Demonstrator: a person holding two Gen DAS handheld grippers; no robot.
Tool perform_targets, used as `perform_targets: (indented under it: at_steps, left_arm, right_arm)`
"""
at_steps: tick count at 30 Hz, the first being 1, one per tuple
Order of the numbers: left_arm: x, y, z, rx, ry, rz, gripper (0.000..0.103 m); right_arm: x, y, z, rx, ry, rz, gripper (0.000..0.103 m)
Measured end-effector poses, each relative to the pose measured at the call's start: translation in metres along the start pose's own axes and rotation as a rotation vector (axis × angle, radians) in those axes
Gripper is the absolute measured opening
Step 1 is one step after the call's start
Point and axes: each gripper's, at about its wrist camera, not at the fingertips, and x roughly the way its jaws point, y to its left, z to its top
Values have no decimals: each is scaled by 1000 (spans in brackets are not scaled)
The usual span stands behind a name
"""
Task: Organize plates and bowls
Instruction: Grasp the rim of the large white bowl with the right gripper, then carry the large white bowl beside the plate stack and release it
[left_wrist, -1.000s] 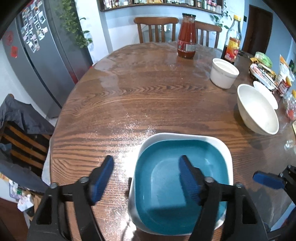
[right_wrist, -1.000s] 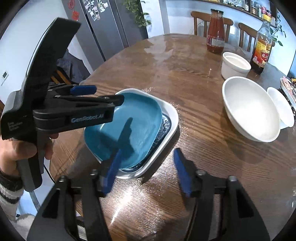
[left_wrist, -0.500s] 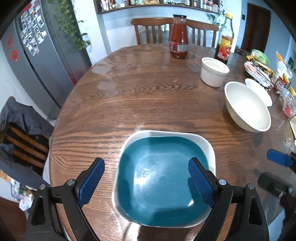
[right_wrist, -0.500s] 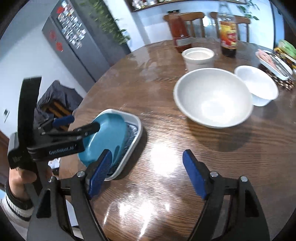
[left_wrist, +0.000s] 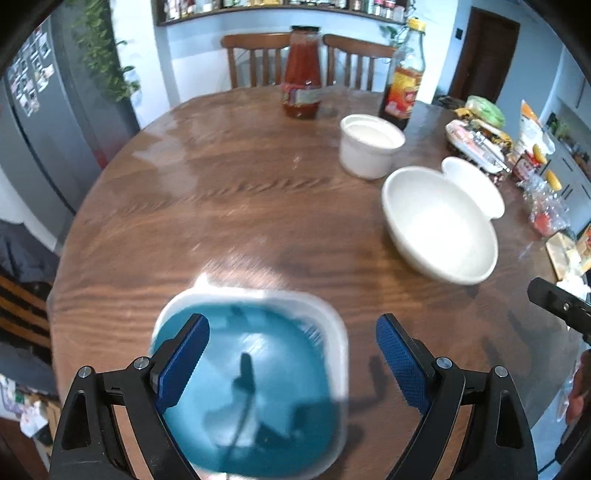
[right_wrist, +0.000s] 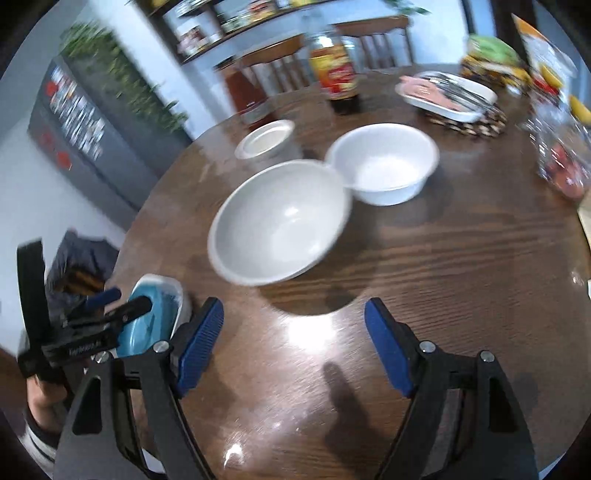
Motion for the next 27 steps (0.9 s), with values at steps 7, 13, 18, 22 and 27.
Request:
perform_targets:
  at_steps: [7, 13, 18, 22, 27]
  left_arm:
    - [38, -47, 37, 25, 17, -6, 92]
    - [79, -66, 47, 5, 123, 11, 69]
    - [84, -75, 50, 15, 148, -64, 31]
    - [78, -87, 49, 66, 128, -64, 19]
    - [73, -89, 49, 60, 122, -69, 18]
  right_arm:
    - [19, -26, 31, 82, 22, -14, 80]
    - [58, -28, 50, 46, 93, -28, 71]
    - [80, -29, 55, 39, 151, 18, 28]
    - [81, -25, 62, 9, 167, 26, 10]
    - [78, -28, 54, 21, 184, 34, 10]
